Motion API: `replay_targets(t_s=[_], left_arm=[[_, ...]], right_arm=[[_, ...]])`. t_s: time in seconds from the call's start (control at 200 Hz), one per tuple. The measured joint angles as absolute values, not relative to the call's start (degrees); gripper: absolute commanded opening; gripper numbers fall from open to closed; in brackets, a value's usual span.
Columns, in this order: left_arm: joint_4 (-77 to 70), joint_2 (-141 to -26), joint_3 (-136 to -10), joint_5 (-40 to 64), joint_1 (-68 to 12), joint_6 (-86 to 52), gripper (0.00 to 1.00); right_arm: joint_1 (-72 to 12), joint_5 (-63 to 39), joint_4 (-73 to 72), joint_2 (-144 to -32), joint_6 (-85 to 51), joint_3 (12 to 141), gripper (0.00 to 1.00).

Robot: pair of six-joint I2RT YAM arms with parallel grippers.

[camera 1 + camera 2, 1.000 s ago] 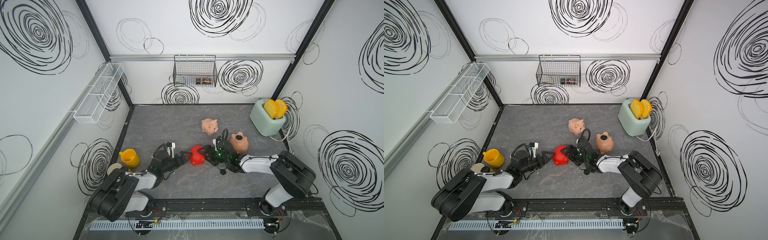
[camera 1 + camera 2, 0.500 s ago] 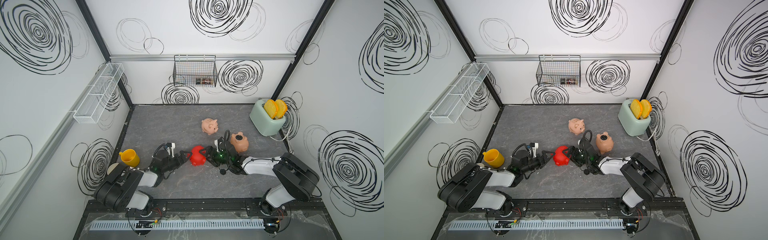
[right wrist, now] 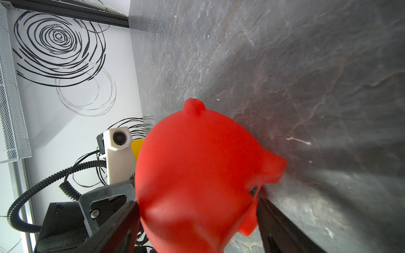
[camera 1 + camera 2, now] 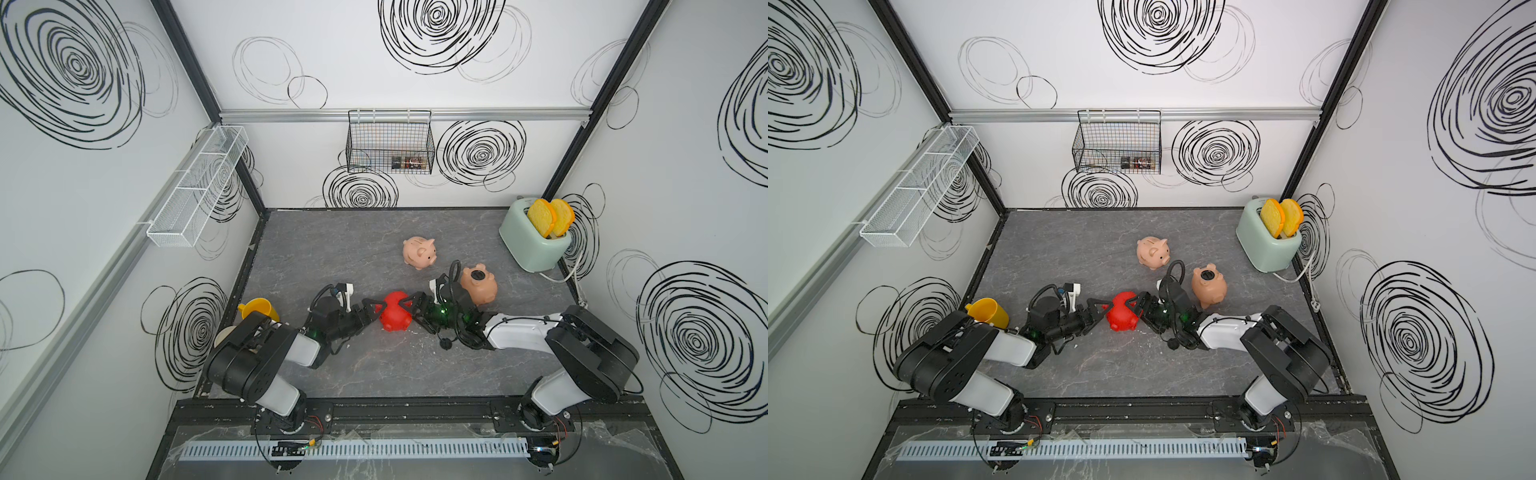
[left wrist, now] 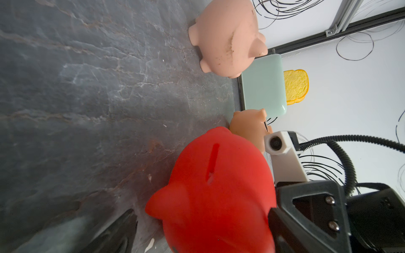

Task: Open piggy banks
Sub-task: Pick up the piggy bank from the center of the board.

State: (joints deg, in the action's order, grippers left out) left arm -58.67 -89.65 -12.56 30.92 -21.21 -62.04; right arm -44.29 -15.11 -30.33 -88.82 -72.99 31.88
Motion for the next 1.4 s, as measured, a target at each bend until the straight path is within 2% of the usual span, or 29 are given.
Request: replay_targets(t_s=[0.921,1.001,1.401], left_arm=[[-74.26,-101.27,-13.1,35.51,-20.25,-68.86,0.96],[-74.26,-101.27,-13.1,35.51,-20.36,-68.9,1.0],[-75.48,-101.62,-13.1,35.35,-20.51,-70.06,0.82]], right_arm=[[-43.81,-15.29,-30.35,-88.82,-72.18,31.88,0.86],[-43.81,-15.31,-30.35,-88.82,-72.12,31.88,0.86],[-43.81,-15.68,-30.35,-88.9,-71.79,31.88,0.86]])
